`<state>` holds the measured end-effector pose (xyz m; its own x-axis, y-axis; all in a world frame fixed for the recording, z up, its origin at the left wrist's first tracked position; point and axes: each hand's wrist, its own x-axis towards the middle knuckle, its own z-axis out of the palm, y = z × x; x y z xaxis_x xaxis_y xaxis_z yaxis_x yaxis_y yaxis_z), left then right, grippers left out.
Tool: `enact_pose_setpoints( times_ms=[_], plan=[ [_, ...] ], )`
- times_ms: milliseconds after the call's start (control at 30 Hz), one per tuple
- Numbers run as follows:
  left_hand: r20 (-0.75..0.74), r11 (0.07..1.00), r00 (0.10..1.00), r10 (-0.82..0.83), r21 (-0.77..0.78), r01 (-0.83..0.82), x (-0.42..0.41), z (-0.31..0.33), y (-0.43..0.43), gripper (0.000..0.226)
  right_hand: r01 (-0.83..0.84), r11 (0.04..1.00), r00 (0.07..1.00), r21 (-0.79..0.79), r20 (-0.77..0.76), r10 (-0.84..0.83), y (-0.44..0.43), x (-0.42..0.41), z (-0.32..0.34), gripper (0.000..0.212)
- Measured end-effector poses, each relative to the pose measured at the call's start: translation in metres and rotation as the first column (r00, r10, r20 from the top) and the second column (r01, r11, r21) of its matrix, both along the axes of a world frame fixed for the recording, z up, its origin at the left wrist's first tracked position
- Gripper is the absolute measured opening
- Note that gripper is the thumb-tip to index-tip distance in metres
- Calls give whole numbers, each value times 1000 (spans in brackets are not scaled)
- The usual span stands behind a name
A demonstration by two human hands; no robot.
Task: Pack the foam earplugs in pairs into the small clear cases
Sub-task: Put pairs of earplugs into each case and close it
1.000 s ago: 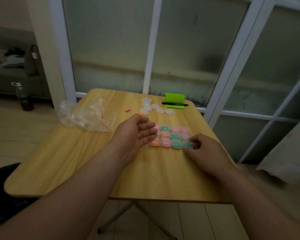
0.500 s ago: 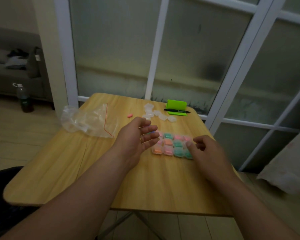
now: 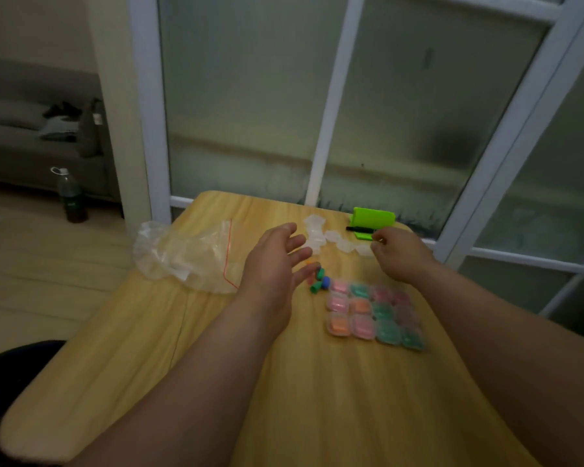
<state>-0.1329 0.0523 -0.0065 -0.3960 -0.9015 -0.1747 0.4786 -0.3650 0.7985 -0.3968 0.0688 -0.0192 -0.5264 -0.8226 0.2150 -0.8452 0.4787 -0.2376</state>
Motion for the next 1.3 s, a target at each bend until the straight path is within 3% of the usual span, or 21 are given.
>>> enact_pose_setpoints(
  times_ms=[167, 400, 500, 567, 667, 733, 867, 1000, 1167, 1300],
  plan=[
    [-5, 1000, 1000, -15, 18, 15, 3, 0, -4, 31, 28, 992, 1000, 124, -3, -28, -33, -10, -10, 50],
    [41, 997, 996, -77, -1, 77, 8, 0, 0, 28, 74, 988, 997, 132, -12, -73, -37, -3, -10, 29],
    [86, 992, 990, -112, -47, 117, 10, -2, 3, 24, 75, 997, 996, 18, 47, -76, -24, 6, 0, 32],
    [149, 982, 978, -142, -103, 159, 15, -2, 7, 22, 73, 988, 981, -134, 186, -47, -9, 20, 14, 22],
    [278, 947, 940, -196, -194, 255, 25, -2, 17, 22, 57, 940, 840, -335, 526, 136, 22, 66, 37, 9],
    [338, 922, 915, -222, -233, 310, 36, -1, 26, 26, 2, 926, 720, -377, 643, 260, 49, 107, 49, 11],
    [380, 874, 879, -288, -271, 403, 64, 0, 41, 33, -48, 920, 579, -389, 740, 343, 88, 168, 40, 14],
    [440, 837, 843, -309, -295, 461, 94, -6, 52, 26, 12, 942, 457, -335, 840, 293, 103, 193, 14, 19],
    [520, 806, 789, -328, -282, 520, 119, -12, 53, 30, -27, 957, 254, -288, 924, 285, 109, 211, 1, 18],
    [553, 791, 763, -335, -274, 547, 129, -10, 47, 32, 14, 951, 194, -310, 933, 302, 101, 217, -4, 32]
  ],
)
